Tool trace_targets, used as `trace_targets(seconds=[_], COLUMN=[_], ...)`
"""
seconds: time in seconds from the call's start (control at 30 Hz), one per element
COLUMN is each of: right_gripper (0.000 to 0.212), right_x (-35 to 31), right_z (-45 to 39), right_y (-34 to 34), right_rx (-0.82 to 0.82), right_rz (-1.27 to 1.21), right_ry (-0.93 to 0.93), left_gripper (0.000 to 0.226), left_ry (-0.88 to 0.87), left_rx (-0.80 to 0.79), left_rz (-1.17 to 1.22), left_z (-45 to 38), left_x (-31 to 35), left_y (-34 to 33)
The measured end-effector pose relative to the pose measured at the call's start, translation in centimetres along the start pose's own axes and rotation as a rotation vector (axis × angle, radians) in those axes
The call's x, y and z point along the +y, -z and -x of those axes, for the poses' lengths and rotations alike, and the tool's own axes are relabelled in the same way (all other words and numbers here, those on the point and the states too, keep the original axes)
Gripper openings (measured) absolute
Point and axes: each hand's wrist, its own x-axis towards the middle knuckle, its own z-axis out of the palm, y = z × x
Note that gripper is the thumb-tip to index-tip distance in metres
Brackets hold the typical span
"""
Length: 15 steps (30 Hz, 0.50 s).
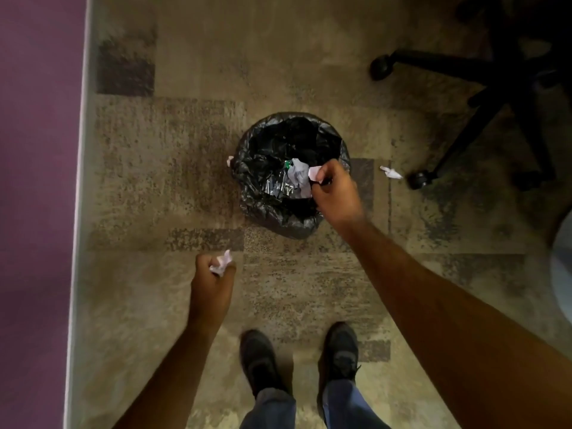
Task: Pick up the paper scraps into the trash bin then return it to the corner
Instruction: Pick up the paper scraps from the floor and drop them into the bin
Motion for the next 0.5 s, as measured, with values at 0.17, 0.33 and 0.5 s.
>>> trace_targets(seconds=[0.17,0.33,0.5], right_gripper=[0.021,0.026,0.027], right_x=[0.4,-0.2,1.8], right_z=[2.3,0.9,4.5], right_y=[0.8,1.4,2.1], right_rx=[-0.073,-0.138,-0.106], right_rz=[-0.003,-0.115,-0.073], right_ry=[-0.094,-0.132,-0.198], left_gripper=[0.022,0.021,0.022], left_ry=[-0.196,-0.363,-0.326], left_rx=[-0.074,-0.141,-0.288], left_rz=[0.024,-0.059,-0.048], left_z=[0.1,-2.0,-3.6], left_x=[6.5,12.4,16.2], left_y=[0.1,-1.3,-4.0])
